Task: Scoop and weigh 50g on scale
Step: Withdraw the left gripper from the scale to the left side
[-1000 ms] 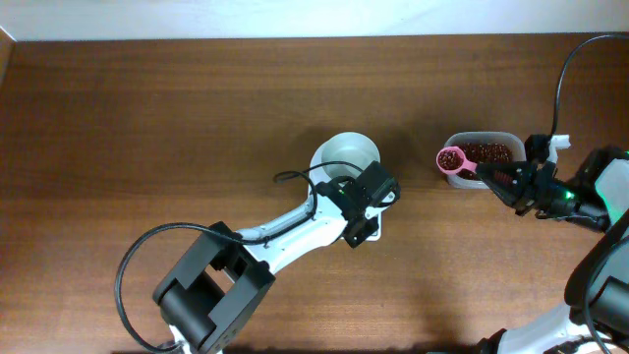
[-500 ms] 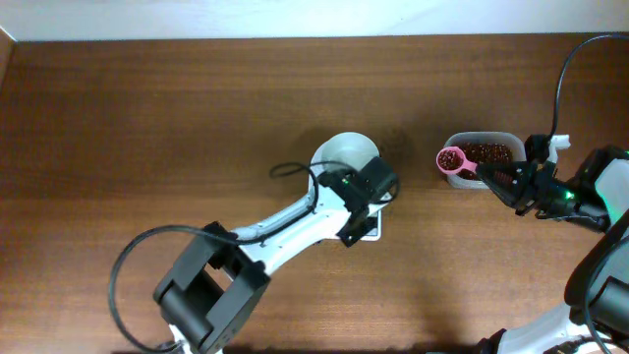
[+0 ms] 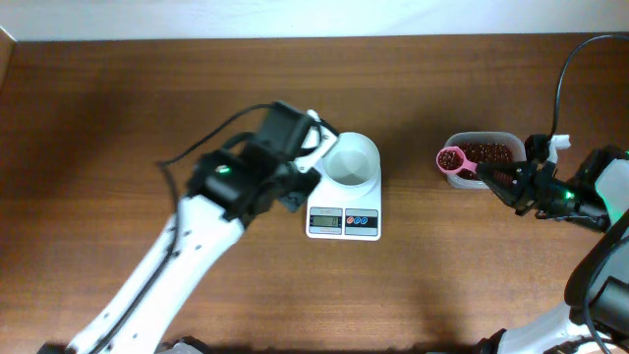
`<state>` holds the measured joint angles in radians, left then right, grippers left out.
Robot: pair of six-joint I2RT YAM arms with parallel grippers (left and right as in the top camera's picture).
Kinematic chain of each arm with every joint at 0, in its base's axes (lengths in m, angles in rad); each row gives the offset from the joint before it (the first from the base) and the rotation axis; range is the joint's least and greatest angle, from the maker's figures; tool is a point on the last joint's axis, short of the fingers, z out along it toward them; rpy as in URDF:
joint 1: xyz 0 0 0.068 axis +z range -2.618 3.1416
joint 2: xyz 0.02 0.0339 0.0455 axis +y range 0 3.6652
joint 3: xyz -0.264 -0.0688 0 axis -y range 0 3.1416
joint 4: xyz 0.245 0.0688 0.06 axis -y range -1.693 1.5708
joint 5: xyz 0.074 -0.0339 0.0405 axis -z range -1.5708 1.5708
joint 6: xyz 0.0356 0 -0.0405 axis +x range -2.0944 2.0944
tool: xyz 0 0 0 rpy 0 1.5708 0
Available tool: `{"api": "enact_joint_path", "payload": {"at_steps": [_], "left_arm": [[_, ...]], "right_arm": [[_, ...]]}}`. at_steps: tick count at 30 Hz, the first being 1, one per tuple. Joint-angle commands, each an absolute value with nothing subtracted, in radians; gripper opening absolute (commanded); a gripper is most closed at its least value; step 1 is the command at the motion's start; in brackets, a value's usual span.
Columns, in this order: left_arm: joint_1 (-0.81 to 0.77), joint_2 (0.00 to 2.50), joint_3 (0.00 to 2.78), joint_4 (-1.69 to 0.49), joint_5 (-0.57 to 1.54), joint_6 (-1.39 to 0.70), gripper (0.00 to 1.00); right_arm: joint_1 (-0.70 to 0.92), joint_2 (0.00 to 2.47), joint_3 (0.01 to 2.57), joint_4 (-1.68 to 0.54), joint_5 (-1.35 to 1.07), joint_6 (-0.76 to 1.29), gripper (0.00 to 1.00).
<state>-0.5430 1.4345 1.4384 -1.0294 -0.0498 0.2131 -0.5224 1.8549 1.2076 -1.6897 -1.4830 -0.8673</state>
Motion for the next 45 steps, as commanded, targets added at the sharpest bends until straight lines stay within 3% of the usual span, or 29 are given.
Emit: {"api": "enact_joint_path", "payload": {"at_steps": [1,2,5,6,17,21,31,45], "left_arm": [[-0.441,1.344,1.445,-1.069,0.179,0.317,0.37],[-0.409,1.328,1.445,-1.089,0.209,0.334,0.50],[-0.324,1.295,1.445,-1.139,0.262,0.335,0.72],[-0.307,1.290,1.445,-1.147,0.272,0.334,0.99],[-0.298,1.290,1.444,-1.164,0.237,0.337,0.99],[-0.298,1.289,1.459,-1.234,0.390,0.639,0.99],[-0.197,1.290,1.522,-1.322,0.373,0.644,0.99],[-0.196,1.290,1.522,-1.341,0.355,0.644,0.99]], "right_arm": [[-0.516,1.829,1.208,-1.687,-1.489,-0.883,0.04],[-0.516,1.829,1.208,-1.687,-1.489,-0.883,0.04],[-0.516,1.829,1.208,-1.688,-1.489,-0.883,0.04],[-0.516,1.829,1.208,-1.687,-1.489,-0.883,0.04],[-0.516,1.829,1.208,-1.688,-1.454,-0.883,0.04],[-0.516,1.829,1.208,-1.688,-1.454,-0.883,0.04],[-0.516,1.829,1.208,-1.687,-1.455,-0.883,0.04],[-0.516,1.829,1.208,-1.687,-1.455,-0.883,0.04]]}}
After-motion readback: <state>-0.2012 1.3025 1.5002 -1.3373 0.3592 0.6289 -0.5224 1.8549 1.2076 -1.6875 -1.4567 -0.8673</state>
